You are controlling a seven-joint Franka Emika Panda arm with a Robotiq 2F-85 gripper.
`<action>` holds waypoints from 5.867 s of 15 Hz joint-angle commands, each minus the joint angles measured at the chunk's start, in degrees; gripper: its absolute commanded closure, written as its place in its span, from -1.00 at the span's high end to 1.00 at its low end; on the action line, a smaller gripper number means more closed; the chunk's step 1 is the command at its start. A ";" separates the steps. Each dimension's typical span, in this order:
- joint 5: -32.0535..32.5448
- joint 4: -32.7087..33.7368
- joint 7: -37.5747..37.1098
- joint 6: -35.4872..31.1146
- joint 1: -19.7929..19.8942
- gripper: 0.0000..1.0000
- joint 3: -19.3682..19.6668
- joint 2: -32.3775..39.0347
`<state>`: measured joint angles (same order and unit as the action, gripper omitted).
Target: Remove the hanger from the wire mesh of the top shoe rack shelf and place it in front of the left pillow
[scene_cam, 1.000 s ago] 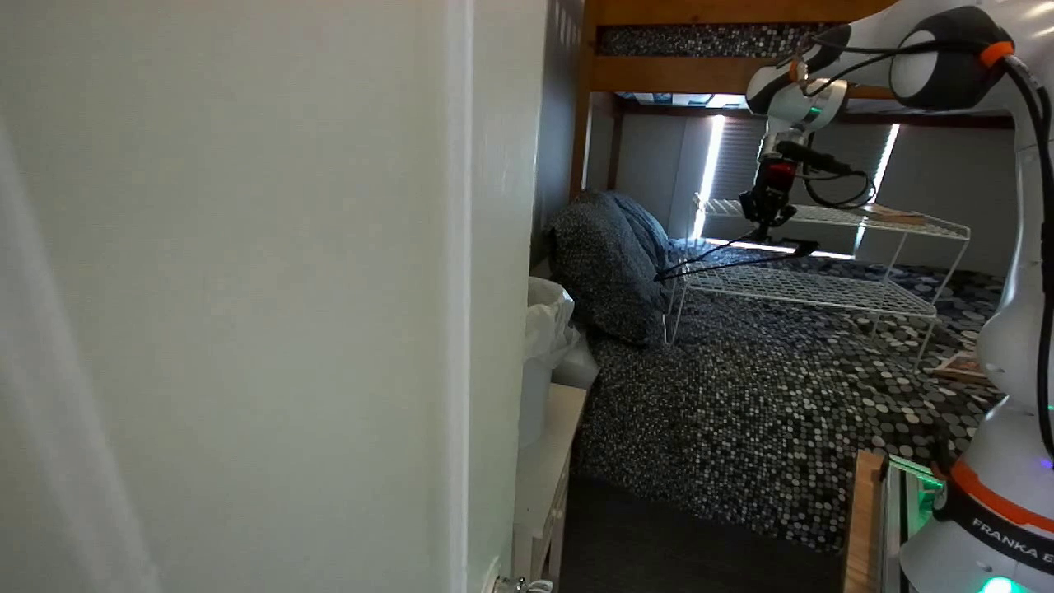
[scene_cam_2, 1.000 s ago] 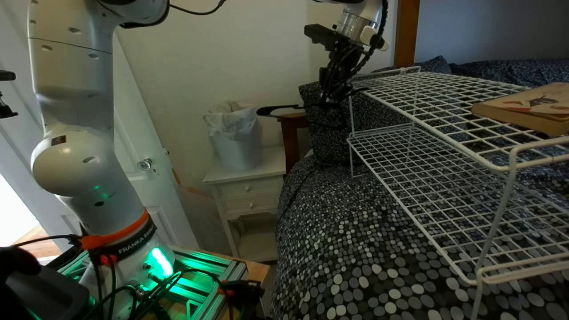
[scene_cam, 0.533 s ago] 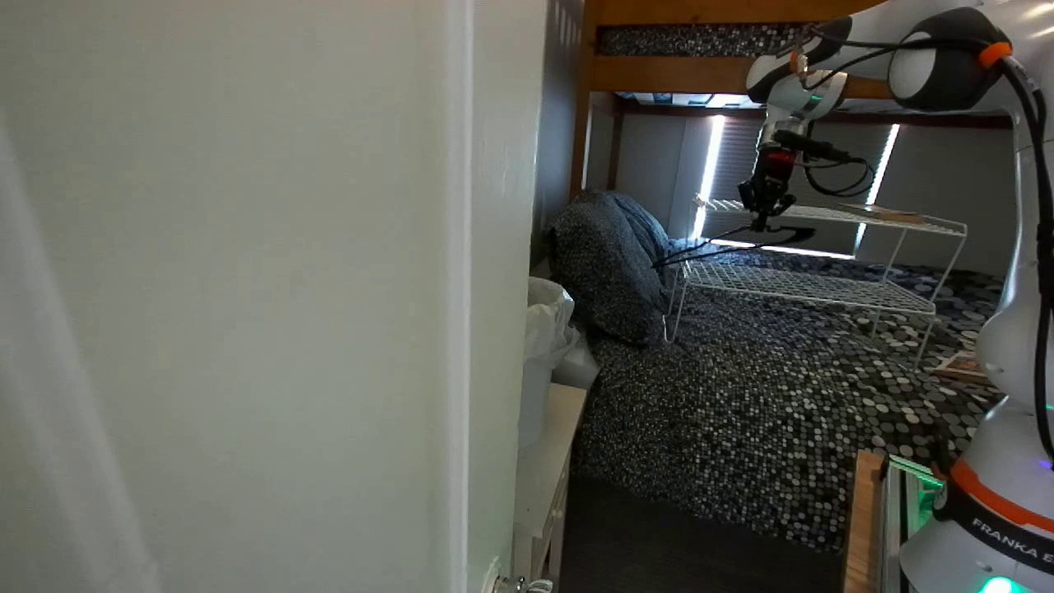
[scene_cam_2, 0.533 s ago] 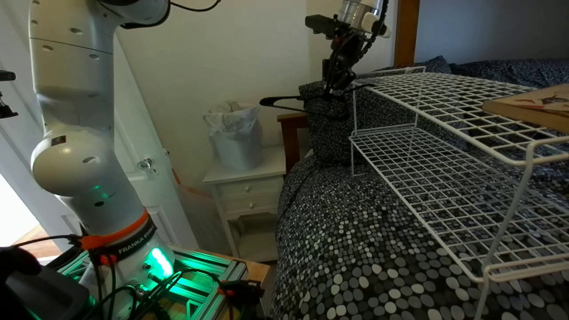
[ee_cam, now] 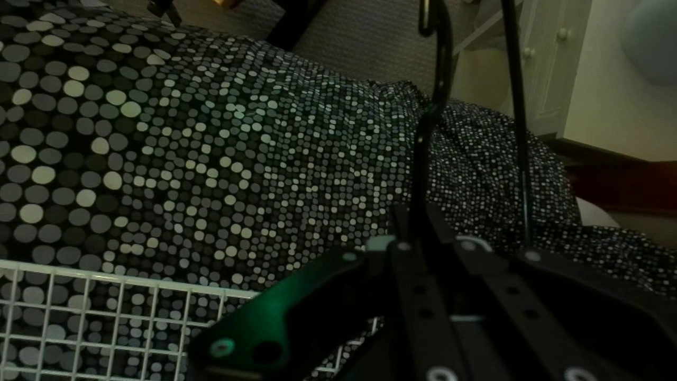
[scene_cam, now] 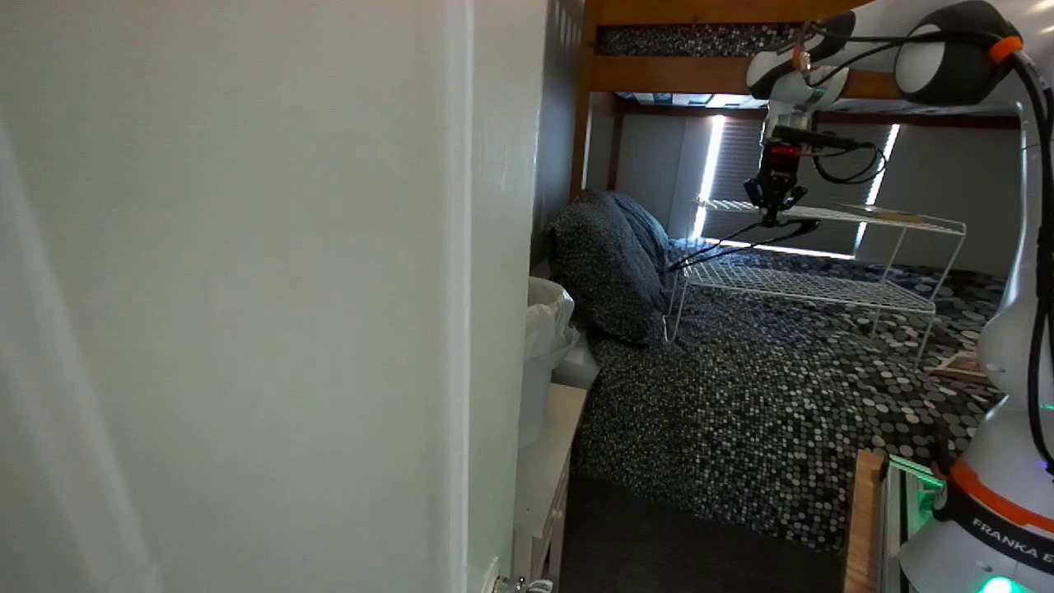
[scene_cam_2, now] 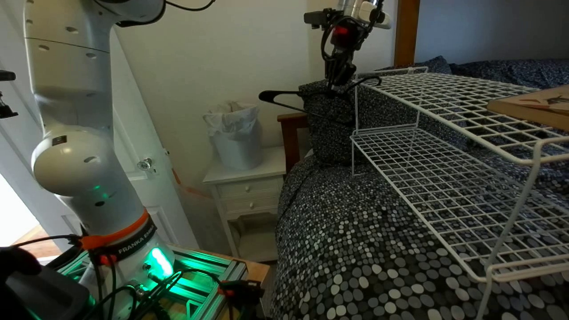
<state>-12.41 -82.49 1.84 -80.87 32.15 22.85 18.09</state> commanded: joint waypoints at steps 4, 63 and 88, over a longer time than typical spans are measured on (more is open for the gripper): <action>4.11 -4.54 -3.13 -1.96 -2.15 -0.96 0.18 -6.03; 56.26 -8.93 -54.72 -5.82 -25.78 -0.96 -16.77 7.19; 51.00 11.26 -54.04 -10.35 -23.83 -0.96 -9.66 24.80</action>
<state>40.37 -73.83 -52.84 -91.33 8.63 12.15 40.75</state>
